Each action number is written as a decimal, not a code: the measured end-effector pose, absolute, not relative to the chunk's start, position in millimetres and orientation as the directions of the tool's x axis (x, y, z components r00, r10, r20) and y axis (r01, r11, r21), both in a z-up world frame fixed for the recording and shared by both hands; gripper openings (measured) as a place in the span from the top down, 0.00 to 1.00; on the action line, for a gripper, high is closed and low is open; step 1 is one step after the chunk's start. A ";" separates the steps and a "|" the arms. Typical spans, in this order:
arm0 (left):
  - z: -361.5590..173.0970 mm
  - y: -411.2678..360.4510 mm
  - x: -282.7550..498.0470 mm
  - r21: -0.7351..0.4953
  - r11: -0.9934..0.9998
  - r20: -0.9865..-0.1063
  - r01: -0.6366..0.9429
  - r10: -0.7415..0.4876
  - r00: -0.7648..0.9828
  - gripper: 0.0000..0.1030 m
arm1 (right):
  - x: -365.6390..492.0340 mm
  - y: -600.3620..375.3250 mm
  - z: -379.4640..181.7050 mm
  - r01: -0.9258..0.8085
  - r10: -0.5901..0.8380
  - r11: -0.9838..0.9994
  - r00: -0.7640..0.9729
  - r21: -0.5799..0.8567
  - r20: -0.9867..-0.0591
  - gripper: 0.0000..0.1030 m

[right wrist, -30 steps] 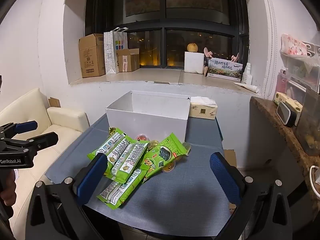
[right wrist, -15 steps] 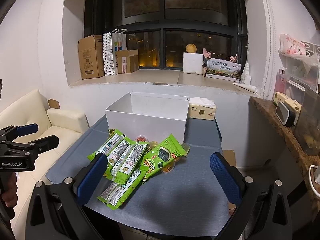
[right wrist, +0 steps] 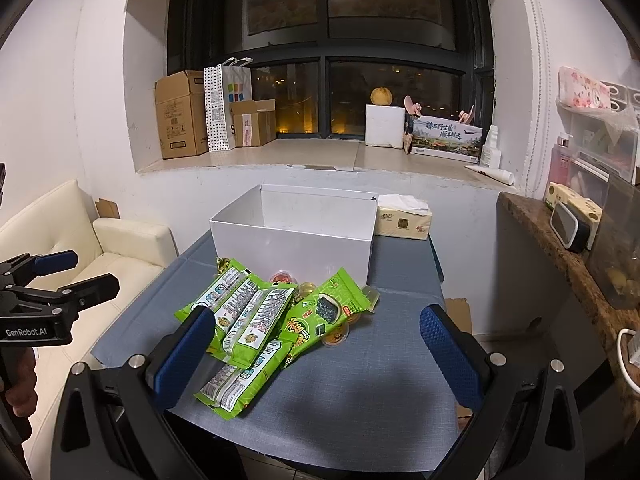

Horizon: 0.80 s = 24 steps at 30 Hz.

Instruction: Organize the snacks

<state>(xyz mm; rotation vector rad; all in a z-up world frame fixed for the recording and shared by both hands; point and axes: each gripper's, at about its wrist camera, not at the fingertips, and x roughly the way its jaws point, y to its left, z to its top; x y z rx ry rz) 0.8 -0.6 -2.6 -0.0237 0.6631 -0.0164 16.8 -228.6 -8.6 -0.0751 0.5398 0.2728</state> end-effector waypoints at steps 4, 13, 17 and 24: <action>-2.8 -0.4 0.8 -0.026 1.000 -0.617 0.007 -0.022 0.787 0.00 | 16.2 -228.5 -8.4 -0.277 0.238 0.961 0.823 0.002 -0.517 0.00; -3.7 -0.8 0.1 -0.028 1.000 -0.615 0.007 -0.022 0.788 0.00 | 15.9 -228.8 -8.1 -0.276 0.237 0.961 0.823 0.002 -0.516 0.00; -3.5 -0.7 0.2 -0.028 1.000 -0.616 0.008 -0.023 0.788 0.00 | 15.6 -228.8 -8.0 -0.275 0.236 0.961 0.823 0.001 -0.516 0.00; -3.6 -0.6 0.4 -0.028 1.000 -0.616 0.008 -0.023 0.788 0.00 | 15.7 -228.6 -7.9 -0.275 0.236 0.962 0.822 0.002 -0.519 0.00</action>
